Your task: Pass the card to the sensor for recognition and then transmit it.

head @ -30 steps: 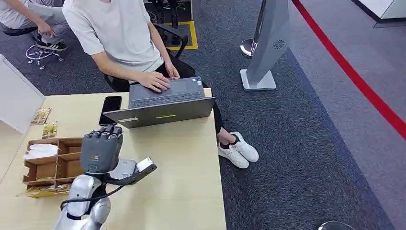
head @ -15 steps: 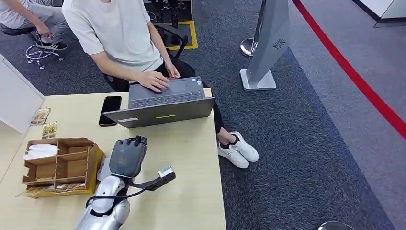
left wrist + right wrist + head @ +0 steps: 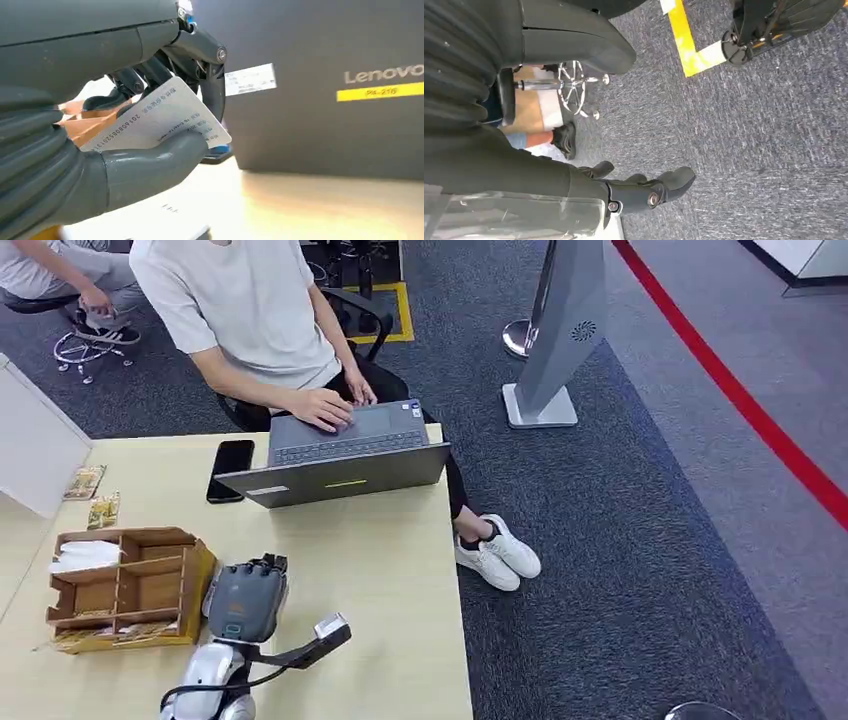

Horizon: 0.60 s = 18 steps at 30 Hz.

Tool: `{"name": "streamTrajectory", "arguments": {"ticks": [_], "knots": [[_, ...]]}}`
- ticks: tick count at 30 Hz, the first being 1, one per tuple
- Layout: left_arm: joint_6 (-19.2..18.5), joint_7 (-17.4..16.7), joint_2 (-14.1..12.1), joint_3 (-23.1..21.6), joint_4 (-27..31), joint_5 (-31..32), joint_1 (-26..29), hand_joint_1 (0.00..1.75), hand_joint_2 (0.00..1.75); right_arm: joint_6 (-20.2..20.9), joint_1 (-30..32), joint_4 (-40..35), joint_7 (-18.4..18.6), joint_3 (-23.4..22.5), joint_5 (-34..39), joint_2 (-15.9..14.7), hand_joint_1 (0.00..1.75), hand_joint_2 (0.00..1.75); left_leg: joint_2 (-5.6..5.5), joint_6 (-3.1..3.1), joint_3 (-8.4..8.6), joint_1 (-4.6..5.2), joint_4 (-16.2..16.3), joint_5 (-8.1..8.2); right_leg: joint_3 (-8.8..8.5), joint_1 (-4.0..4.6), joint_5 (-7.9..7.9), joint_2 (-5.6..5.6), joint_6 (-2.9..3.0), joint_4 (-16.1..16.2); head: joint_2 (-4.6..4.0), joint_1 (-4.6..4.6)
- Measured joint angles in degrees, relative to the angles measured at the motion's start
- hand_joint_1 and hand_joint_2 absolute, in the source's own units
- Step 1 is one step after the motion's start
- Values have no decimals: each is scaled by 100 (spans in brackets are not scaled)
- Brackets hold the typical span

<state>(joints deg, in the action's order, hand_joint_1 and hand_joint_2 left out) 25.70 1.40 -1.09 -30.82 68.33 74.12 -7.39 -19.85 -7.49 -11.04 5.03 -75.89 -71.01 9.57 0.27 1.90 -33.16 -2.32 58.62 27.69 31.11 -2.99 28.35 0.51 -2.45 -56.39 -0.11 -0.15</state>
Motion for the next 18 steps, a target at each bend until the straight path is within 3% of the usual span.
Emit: {"name": "streamTrajectory", "arguments": {"ticks": [7,18], "knots": [[-306,-52,-201,96,223,-81,283,175,175,-2,7,0,41,-26,-20,-15,0,175,0,0,0,0,0,-1,-3,0,-1,-1,-1,0,0,0],[-455,-11,-205,164,205,-136,311,175,175,2,8,0,44,-24,-20,-22,0,175,-1,0,1,0,1,0,-2,0,-1,0,-1,0,0,0]]}}
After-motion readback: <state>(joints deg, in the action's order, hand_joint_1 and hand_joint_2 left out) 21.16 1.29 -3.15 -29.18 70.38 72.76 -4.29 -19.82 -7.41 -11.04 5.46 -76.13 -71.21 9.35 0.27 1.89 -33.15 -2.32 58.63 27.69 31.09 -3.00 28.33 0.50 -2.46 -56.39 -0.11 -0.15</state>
